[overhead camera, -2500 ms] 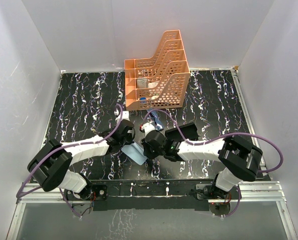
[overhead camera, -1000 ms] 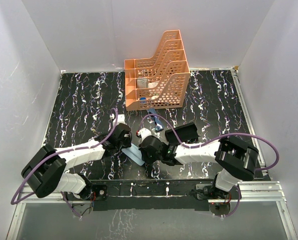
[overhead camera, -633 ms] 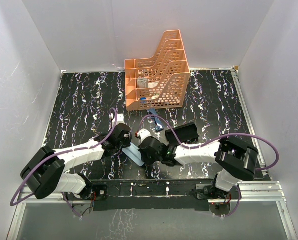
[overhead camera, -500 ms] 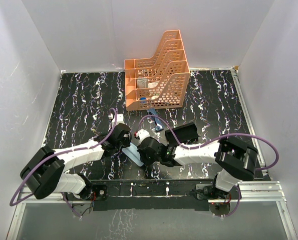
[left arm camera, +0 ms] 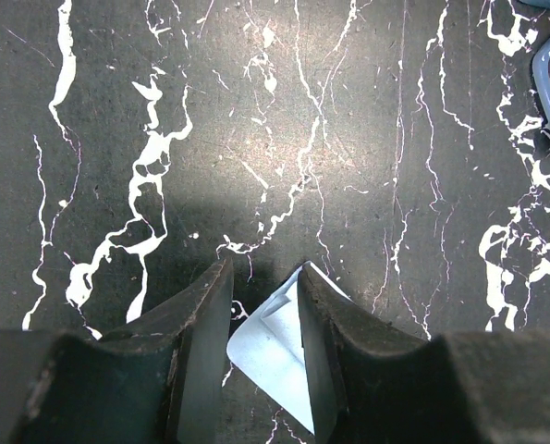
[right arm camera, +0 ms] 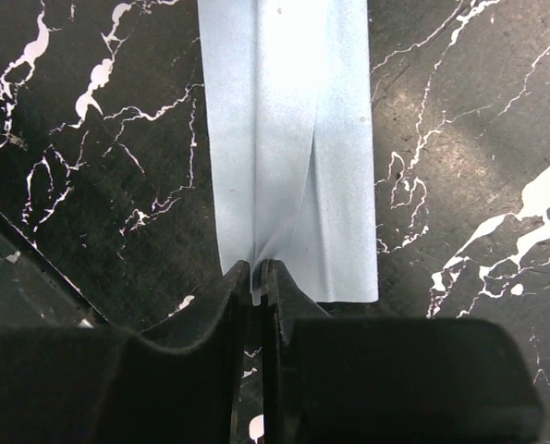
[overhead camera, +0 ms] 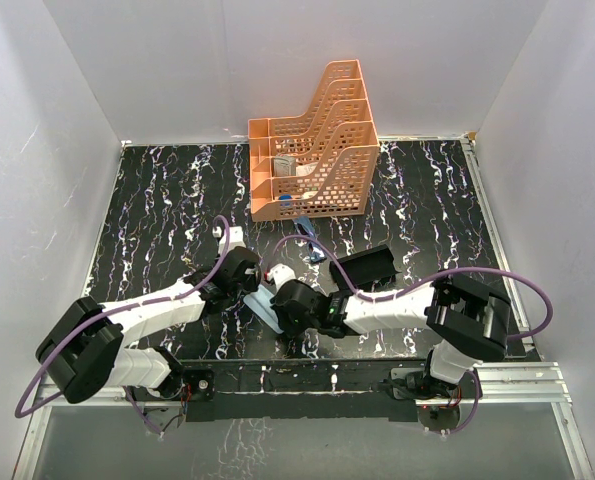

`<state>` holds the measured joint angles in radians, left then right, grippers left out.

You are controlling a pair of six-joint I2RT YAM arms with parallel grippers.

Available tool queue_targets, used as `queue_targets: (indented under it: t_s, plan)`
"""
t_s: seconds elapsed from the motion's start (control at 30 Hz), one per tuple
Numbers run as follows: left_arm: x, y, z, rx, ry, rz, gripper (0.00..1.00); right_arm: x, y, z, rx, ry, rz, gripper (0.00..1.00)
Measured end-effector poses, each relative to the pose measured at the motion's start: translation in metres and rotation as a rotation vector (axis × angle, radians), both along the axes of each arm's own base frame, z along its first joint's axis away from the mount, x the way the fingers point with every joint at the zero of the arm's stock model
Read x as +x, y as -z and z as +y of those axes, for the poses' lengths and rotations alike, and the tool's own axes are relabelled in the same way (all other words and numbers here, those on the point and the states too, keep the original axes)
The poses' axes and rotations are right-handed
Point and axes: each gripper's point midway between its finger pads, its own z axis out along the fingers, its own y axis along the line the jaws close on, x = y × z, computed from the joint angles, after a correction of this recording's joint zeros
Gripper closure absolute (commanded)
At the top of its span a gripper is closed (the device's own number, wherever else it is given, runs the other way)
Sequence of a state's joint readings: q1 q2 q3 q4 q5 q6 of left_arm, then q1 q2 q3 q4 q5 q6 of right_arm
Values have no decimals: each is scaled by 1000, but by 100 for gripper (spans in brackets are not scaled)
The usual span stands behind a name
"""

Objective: Organize the sunglasses
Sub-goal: Fold the glasses cleaning cloth at the center of the board.

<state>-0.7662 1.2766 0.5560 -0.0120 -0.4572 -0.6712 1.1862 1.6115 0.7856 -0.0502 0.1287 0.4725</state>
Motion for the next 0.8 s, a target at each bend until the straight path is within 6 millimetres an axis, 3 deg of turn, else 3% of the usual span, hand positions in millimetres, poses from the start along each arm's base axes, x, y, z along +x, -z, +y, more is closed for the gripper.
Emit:
queue_targets:
  t_s: [0.8]
  plan:
    - [0, -2, 3, -2, -19, -5, 67, -5, -1, 10, -4, -17, -14, 86]
